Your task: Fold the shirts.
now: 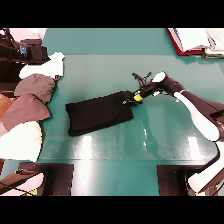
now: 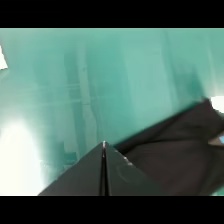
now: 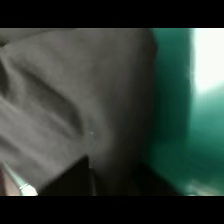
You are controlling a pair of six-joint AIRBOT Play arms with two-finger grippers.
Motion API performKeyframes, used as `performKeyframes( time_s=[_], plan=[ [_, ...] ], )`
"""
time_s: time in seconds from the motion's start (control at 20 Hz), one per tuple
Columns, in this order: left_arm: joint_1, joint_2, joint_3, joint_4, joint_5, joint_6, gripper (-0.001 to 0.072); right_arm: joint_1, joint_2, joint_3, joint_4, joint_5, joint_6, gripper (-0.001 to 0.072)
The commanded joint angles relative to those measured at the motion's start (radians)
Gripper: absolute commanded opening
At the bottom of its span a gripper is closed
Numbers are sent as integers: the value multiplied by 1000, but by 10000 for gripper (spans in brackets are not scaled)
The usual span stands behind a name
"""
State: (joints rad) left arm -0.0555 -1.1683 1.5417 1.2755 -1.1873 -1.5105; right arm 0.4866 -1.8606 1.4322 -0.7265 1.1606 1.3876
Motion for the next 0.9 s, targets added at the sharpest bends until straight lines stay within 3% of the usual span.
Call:
performKeyframes(
  time_s=[0.0, 0.15, 0.35, 0.55, 0.85],
  plan=[
    [-46, 0, 0, 0, 2, 0, 27, 47, -50, 82, 14, -45, -3, 30],
    [-99, 0, 0, 0, 1, -1, 27, 14, 4, 97, -41, -67, 4, 14],
    [-164, 0, 0, -1, 0, -1, 27, -159, 167, 96, -293, -19, 117, 13],
    [-237, 0, 0, -1, 2, -2, 27, -457, 351, 35, -459, 19, 200, 13],
    [-307, 0, 0, -1, 69, -39, 27, -1010, 612, -204, -462, -114, 246, 13]
  ],
)
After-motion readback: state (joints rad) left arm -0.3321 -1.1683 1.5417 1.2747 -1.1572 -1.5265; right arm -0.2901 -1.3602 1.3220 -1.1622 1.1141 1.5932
